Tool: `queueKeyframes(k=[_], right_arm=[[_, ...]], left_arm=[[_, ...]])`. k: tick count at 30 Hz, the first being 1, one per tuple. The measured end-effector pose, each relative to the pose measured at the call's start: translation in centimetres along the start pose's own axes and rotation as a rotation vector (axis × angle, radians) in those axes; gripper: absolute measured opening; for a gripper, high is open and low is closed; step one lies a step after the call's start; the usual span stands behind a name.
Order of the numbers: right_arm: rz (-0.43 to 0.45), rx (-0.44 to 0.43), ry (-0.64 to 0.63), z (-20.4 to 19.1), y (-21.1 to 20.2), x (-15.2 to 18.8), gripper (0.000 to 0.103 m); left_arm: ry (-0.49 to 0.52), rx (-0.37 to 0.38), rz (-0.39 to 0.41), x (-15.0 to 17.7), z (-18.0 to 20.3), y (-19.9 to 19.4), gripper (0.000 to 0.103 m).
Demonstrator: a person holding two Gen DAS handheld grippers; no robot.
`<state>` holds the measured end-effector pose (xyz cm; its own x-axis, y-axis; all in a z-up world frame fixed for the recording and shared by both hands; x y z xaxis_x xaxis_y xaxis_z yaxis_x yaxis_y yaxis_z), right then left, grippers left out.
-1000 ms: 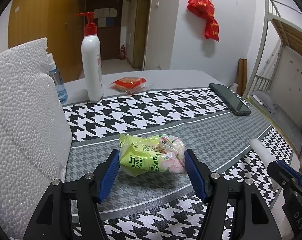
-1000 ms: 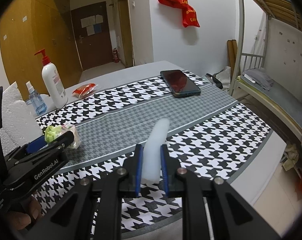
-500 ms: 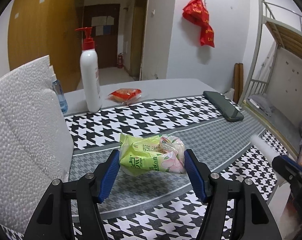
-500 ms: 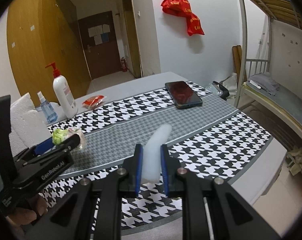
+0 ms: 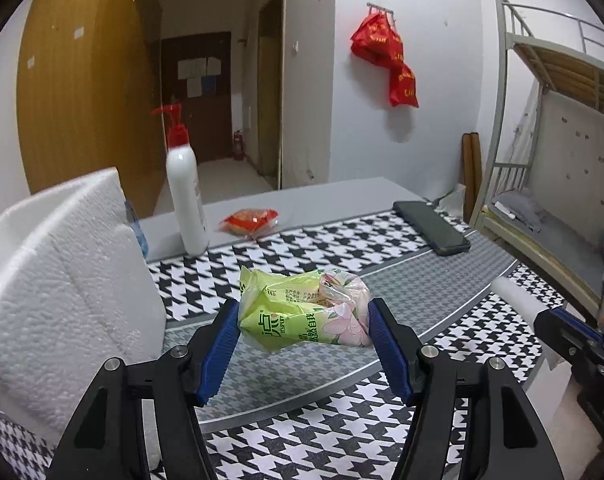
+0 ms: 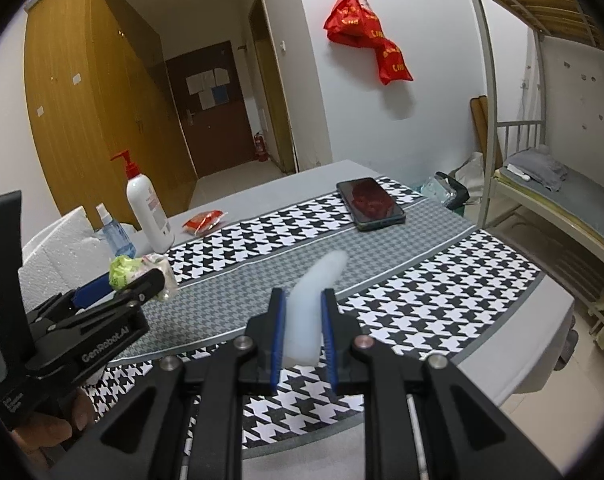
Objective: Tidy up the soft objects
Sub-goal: 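Lift the snack bag and foam roller and carry both tools toward the foam box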
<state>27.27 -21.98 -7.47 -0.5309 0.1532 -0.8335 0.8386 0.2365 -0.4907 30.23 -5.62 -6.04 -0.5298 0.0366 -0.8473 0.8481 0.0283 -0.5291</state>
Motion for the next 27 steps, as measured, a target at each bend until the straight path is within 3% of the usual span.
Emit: queueKeyframes(k=[27], right_arm=[[0.127, -0.102, -0.063, -2.8, -5.9, -1.7, 0.021]], left_arm=[[0.002, -0.027, 0.187, -1.7, -1.4, -7.8, 0.066]])
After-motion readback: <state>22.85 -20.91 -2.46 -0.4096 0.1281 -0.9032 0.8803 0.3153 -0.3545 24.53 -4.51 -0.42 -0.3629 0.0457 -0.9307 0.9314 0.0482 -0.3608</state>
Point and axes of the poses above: each gripper's, at about its wrist camera, not at the fingertips, and y roughly the way its jaws point, z to its right, x to its underside, the point moved 4 cm from there along y, roughly the way its jaws point, and after that the axes turned 7 degrees about -x, right-handed, at the moved point
